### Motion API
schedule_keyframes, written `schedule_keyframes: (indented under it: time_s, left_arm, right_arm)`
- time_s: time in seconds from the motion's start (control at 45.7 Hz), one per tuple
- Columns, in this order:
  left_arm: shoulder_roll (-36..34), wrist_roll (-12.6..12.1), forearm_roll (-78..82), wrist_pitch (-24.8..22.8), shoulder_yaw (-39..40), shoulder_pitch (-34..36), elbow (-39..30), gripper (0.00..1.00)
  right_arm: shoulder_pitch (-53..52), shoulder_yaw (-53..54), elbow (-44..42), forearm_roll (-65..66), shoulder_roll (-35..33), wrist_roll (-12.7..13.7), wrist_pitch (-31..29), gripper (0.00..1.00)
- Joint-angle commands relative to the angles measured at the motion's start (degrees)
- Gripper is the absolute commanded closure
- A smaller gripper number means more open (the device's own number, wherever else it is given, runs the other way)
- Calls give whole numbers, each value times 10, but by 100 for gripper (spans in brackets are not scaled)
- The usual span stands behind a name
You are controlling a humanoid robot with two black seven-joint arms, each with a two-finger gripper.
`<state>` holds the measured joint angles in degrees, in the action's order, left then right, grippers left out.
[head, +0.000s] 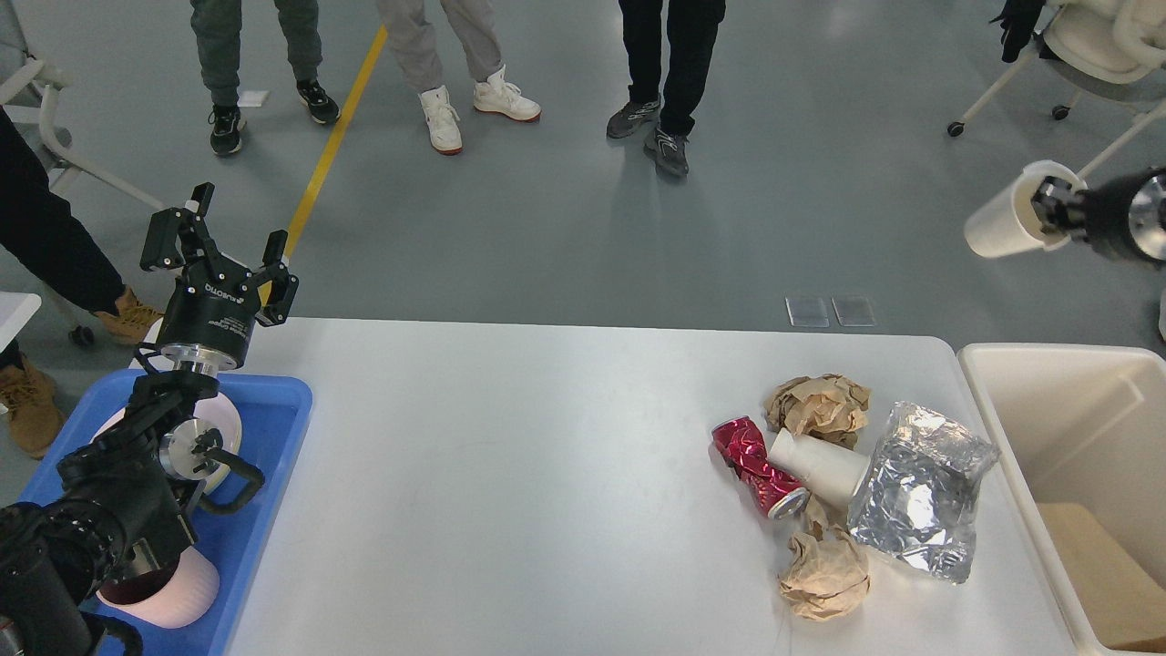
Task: Tidy desktop
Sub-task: 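Lift the white paper cup with the right gripper and carry it away, then return the right gripper toward the crumpled foil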
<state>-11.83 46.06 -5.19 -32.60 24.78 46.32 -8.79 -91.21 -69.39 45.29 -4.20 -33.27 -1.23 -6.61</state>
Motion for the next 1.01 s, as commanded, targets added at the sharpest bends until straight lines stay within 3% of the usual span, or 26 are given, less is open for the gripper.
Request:
schedule_keyframes:
  time_s: [0.0,0.131,0.372,0.394,0.438,0.525,0.547,0.832,0.985]
  left_arm:
    - [0,0,0,0,0,0,0,4]
    - [1,0,0,0,0,0,0,4]
    - [0,0,0,0,0,0,0,4]
    - [1,0,0,0,0,0,0,4]
    - [1,0,0,0,0,0,0,4]
    - [1,0,0,0,0,0,0,4]
    - [0,0,0,0,0,0,0,4]
    - [0,0,0,0,0,0,0,4]
    - [0,0,0,0,0,0,0,4]
  right_arm:
    - [102,6,-7,-3,-19,-1,77,100]
    - [182,14,-41,-3,-21,-1,109,100]
    - [355,88,-151,-3,-14,-2,111,100]
    - [368,98,-160,-3,-14,-2,111,97]
    - [387,113,-174,-3,-12,-2,111,74]
    - [408,131,-197,-2,-4,-3,112,7]
    - [410,136,-203,-2,-3,-3,112,0]
    - [403,144,-193,-3,-4,-3,100,0]
    - [292,110,-137,-3,-10,-4,90,0]
